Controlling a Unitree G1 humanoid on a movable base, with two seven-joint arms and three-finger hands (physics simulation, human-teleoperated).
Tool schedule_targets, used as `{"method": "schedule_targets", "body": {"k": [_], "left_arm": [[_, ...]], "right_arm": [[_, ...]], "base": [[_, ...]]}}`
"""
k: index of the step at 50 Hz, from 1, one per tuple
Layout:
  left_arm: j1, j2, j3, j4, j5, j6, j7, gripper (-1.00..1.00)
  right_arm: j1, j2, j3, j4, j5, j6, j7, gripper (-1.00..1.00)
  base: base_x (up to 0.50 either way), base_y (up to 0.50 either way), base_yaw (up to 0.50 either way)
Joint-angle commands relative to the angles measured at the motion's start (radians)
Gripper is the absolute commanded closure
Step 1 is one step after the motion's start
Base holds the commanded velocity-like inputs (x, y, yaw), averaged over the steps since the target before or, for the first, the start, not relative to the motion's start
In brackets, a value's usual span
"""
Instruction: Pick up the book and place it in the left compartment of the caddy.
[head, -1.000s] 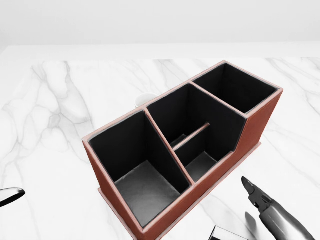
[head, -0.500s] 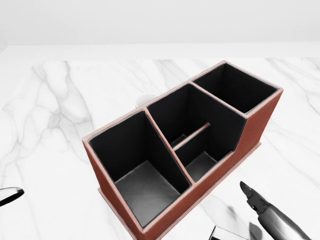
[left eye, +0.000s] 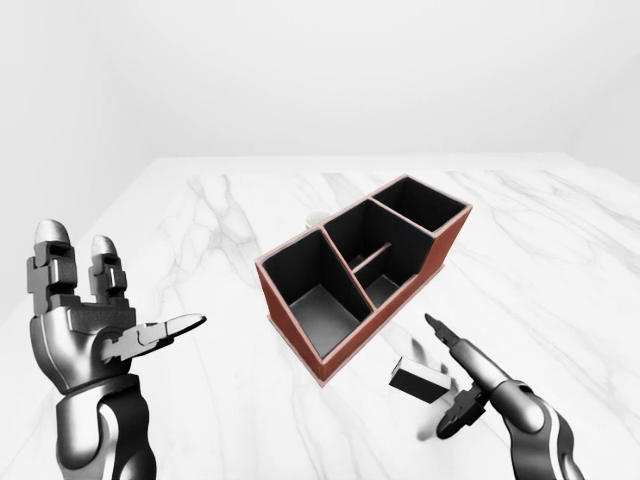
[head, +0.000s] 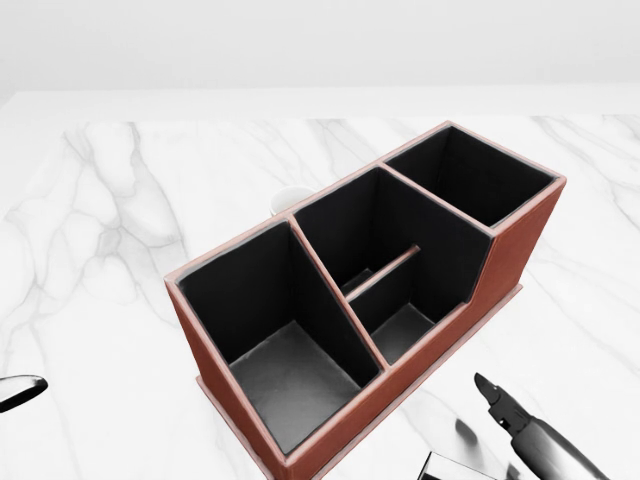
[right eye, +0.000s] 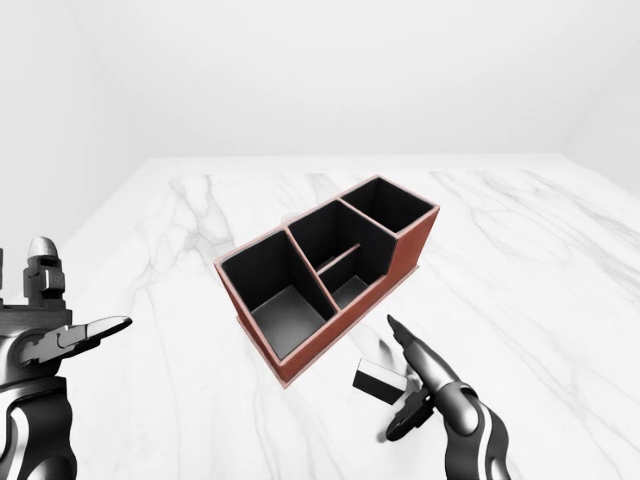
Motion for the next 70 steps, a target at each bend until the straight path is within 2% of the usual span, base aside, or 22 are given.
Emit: {"method": "schedule_targets", "body": {"k": [1, 40, 42, 43, 61, 70], "left_arm": [[0.002, -0.001, 0.0, -0.001, 0.0, 0.0, -0.001, -1.0], [-0.002, 0.0, -0.005, 0.004, 0.003, 0.0, 0.002, -1.0], [-0.003, 0.001, -0.005, 0.004, 0.002, 0.0, 0.003, -1.0], [-0.003, 0.001, -0.004, 0.004, 0.001, 0.0, 0.003, -1.0], [-0.002, 0.003, 0.005, 0.001, -0.008, 0.0, 0.001, -1.0], [-0.002, 0.001, -0.002, 0.005, -0.001, 0.0, 0.0, -1.0]], "right_arm": [[-0.014, -0.009, 0.005, 0.043, 0.019, 0.0, 0.0, -1.0], [-0.073, -0.049, 0.054, 0.201, 0.074, 0.0, -0.06, -1.0], [-0.073, -0.048, 0.058, 0.198, 0.073, 0.0, -0.065, 0.91], [-0.07, -0.048, 0.06, 0.192, 0.071, 0.0, -0.062, 1.0], [-0.085, -0.043, 0.077, 0.108, 0.04, 0.0, -0.027, 1.0], [-0.082, -0.03, 0.1, -0.049, -0.025, 0.0, 0.0, 1.0]], "base": [[0.0, 0.0, 0.0], [0.0, 0.0, 0.0], [0.0, 0.0, 0.0], [0.0, 0.0, 0.0], [0.0, 0.0, 0.0], [0.0, 0.0, 0.0]]}}
